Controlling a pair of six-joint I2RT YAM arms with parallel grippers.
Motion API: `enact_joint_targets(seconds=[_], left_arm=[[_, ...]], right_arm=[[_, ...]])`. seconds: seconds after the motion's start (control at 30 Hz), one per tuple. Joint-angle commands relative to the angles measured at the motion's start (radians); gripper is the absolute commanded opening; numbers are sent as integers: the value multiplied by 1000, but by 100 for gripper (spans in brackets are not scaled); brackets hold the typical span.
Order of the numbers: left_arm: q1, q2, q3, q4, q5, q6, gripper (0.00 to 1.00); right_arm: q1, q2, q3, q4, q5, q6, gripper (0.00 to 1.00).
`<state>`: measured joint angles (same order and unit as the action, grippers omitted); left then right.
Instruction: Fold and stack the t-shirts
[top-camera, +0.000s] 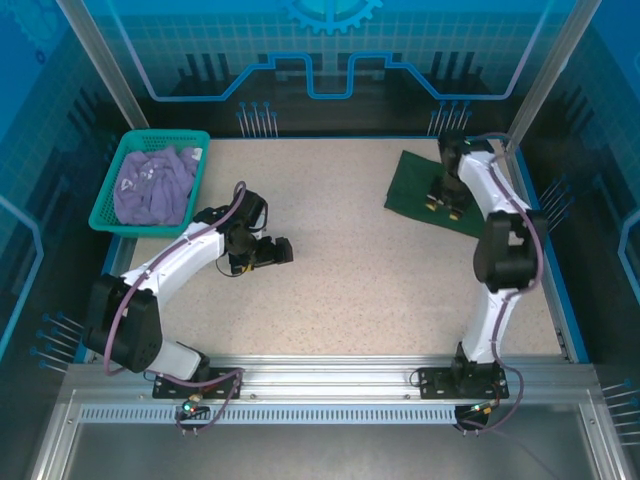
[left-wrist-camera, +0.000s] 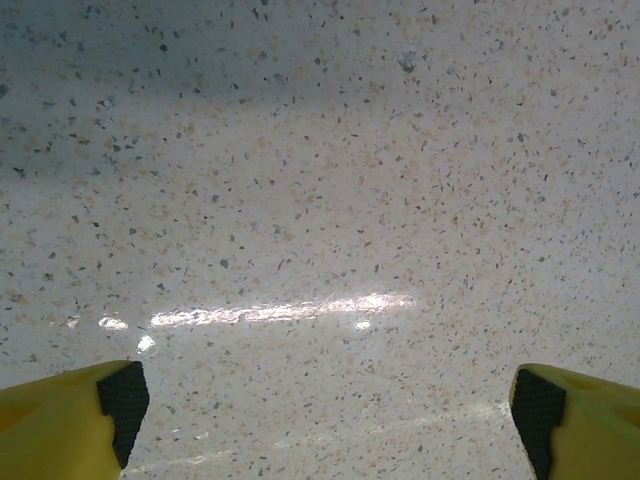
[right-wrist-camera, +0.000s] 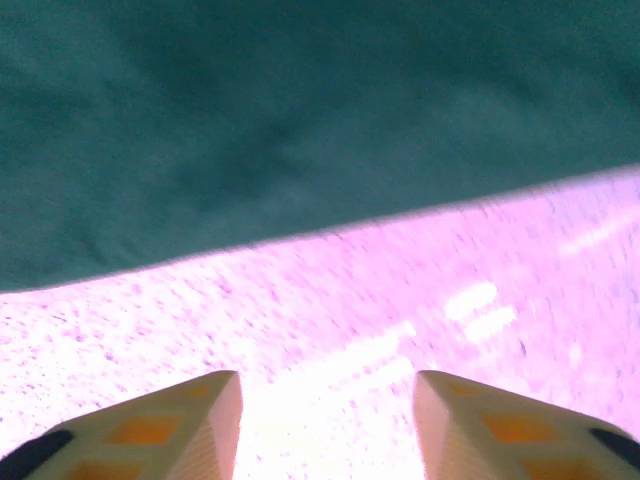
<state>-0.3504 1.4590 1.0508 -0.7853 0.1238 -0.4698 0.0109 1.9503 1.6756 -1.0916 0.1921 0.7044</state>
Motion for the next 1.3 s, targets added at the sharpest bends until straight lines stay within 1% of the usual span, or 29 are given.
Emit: enact_joint_targets(seconds=[0.0,0.07,0.13,0.23,0.4,0.5,0.6,0.7,0.77,0.8,0.9,1.03,1.17,1.23,1.27], left_arm=[[5,-5,11,-23,27,12,95],[5,-8,9,-23,27,16,95],[5,-9,9,-23,30,17,95],[5,-10,11,-23,31,19,95],[5,-14,8,-27,30,19,95],[5,-17,6,-38,21,20,95],[5,-22,-2,-39,11,15,95],[5,-24,-6,-40,3,7,95],[5,-28,-5,-43,-5,3,95],[5,-30,-6,-46,-8,0,95],[5,-33,-8,-55,-18,-6,95],[5,-43,-16,-66,-26,-13,95],[4,-65,-26,-83,-40,-21,95],[5,-83,-28,-89,-49,-23,95],[4,-92,-29,-90,-54,-27,95]], right_arm=[[-101,-31,-213,114,-54,102,35],[-143,-43,-281,155,-62,105,24],[-171,-21,-291,154,-47,94,15],[-188,33,-260,149,-9,79,13],[-205,151,-138,121,65,62,13],[-217,218,-46,103,59,44,15],[-222,281,57,69,98,30,15],[-239,346,163,28,105,26,16],[-254,371,225,11,98,27,17],[-260,411,260,1,93,31,17],[-275,452,350,-20,96,40,20],[-300,534,528,-91,79,52,24],[-331,586,663,-127,20,73,27],[-328,576,665,-127,10,79,29],[-323,555,633,-111,4,80,30]])
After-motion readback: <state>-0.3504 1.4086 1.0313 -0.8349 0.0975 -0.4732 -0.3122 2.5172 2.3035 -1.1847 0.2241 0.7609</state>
